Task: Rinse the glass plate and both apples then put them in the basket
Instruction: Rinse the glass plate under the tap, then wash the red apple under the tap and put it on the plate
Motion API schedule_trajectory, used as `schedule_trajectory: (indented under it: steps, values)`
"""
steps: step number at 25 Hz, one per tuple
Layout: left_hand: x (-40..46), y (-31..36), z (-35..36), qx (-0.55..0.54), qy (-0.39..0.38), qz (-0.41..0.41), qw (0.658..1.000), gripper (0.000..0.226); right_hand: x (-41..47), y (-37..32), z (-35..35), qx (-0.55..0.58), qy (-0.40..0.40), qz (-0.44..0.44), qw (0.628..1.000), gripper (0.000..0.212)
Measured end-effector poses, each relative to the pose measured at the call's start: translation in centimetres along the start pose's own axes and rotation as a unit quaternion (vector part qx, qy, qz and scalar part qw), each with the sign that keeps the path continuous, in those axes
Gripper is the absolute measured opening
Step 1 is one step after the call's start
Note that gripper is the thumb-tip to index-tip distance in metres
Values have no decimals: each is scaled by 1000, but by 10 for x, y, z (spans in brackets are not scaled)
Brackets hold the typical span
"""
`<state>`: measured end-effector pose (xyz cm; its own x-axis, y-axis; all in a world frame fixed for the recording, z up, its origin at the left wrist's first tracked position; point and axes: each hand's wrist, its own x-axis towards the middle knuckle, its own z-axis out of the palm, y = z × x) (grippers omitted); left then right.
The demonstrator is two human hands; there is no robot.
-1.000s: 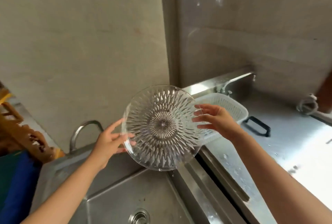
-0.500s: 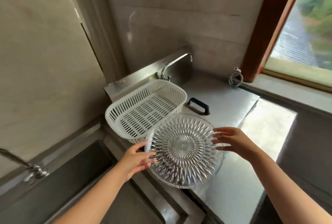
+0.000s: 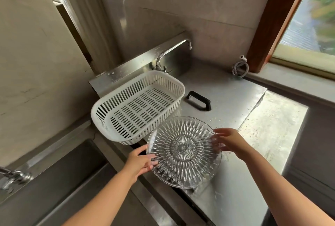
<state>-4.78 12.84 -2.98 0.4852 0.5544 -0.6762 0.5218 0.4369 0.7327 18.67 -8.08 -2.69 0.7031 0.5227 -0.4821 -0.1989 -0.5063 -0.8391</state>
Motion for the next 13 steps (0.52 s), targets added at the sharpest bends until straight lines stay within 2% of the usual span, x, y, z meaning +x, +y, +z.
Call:
schedule_trajectory:
  steps: [8,10,13]
  values:
    - [-7,-1,-10,-67,-27,-16,997,59,-9,-15,7,-85,16,12,996,45]
    - [-18,2,-19,-77,-40,-19,996,59,-16,-21,11,-156,19,10,987,48]
    - [-40,4,-45,-114,-27,-3,993,53,-27,-45,22,-309,40,-33,950,44]
